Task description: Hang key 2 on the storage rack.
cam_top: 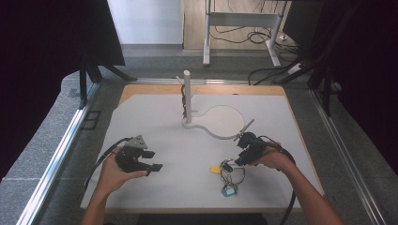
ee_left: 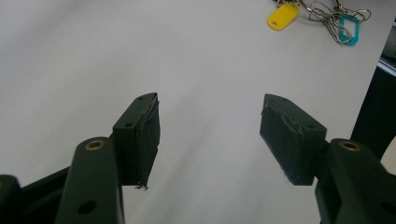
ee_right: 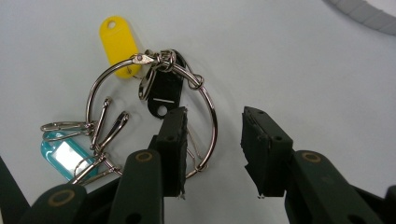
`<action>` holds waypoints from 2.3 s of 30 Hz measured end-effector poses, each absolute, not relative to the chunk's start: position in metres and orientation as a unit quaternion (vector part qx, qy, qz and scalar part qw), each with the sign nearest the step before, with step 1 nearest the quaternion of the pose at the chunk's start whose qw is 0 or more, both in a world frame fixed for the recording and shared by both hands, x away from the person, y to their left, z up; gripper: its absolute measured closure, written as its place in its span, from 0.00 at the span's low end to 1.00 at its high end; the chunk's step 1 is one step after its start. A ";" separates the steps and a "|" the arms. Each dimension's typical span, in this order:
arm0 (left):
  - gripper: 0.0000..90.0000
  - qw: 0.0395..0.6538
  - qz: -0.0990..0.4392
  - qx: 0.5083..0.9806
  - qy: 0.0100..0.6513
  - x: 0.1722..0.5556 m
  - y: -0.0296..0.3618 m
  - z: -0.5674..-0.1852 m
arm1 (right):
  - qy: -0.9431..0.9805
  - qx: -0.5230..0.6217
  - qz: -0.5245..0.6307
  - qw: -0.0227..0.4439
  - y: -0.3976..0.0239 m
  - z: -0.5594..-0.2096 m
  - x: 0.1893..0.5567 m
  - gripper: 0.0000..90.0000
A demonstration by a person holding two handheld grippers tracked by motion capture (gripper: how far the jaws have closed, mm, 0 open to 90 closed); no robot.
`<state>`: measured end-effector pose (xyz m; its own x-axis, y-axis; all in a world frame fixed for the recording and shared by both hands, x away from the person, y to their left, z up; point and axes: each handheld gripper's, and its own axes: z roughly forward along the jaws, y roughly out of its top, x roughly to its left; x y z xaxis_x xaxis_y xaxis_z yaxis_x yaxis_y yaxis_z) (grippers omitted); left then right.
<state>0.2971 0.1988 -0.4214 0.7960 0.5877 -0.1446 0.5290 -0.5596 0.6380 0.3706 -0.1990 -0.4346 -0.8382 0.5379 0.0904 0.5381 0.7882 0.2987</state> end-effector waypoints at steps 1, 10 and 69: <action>0.43 0.347 0.042 0.882 0.316 0.297 0.199 -0.421 | -0.946 -0.284 -0.156 0.001 -0.198 -0.436 0.371 0.69; 0.43 0.342 0.039 0.885 0.313 0.297 0.197 -0.423 | -0.951 -0.277 -0.139 0.006 -0.192 -0.446 0.374 0.76; 0.43 0.328 0.035 0.893 0.306 0.296 0.196 -0.426 | -0.953 -0.284 -0.099 0.036 -0.197 -0.386 0.391 0.97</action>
